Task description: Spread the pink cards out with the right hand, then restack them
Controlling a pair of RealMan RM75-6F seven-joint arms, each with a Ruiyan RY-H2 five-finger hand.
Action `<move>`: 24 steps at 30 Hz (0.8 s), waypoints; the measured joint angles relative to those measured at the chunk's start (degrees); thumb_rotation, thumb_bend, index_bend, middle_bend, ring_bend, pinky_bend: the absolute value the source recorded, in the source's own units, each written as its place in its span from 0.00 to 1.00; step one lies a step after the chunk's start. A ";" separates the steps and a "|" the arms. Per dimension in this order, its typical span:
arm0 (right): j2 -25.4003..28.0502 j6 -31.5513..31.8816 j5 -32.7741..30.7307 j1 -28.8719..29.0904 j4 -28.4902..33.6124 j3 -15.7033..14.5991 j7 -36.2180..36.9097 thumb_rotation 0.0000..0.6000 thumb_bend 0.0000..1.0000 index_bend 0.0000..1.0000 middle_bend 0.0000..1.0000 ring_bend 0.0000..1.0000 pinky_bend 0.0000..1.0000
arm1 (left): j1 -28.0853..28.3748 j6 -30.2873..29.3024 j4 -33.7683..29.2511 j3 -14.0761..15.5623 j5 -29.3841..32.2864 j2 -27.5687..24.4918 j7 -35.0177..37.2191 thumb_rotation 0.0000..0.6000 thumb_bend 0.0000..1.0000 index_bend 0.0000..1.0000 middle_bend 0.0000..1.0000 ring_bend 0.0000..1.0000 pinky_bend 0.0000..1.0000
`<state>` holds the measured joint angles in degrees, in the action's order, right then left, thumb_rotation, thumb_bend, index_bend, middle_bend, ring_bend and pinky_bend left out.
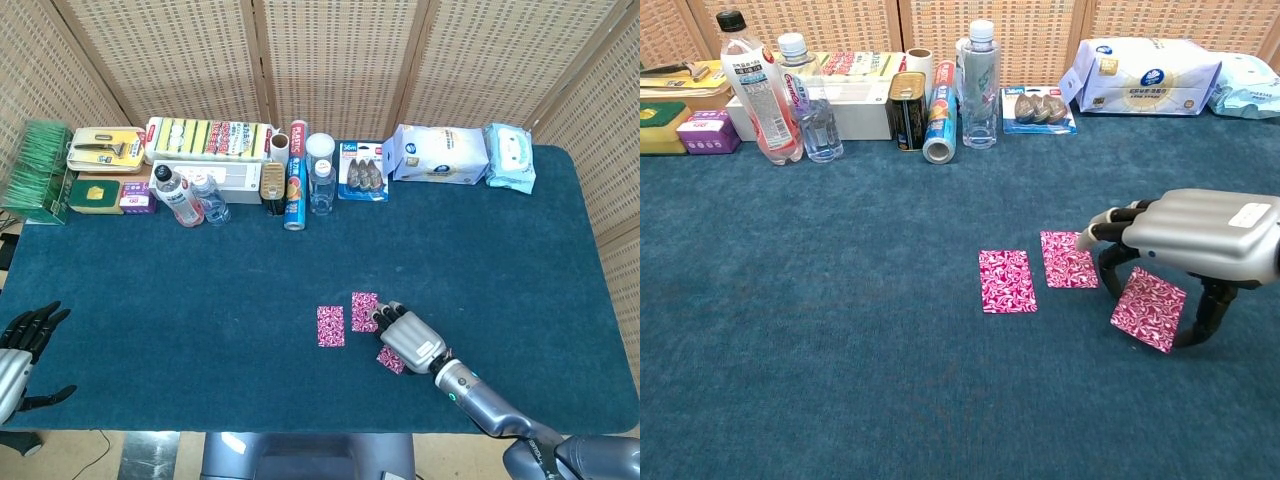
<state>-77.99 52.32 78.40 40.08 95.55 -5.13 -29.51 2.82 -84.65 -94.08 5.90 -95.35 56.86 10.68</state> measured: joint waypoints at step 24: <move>-5.16 -7.52 -7.73 9.53 2.73 7.17 -15.87 1.00 0.14 0.42 0.15 0.11 0.16 | 0.53 0.90 0.14 -0.21 0.66 -0.28 0.80 1.00 0.05 0.00 0.00 0.00 0.00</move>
<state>-83.15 44.80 70.68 49.61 98.28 2.04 -45.38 3.34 -83.75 -93.94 5.69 -94.68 56.58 11.48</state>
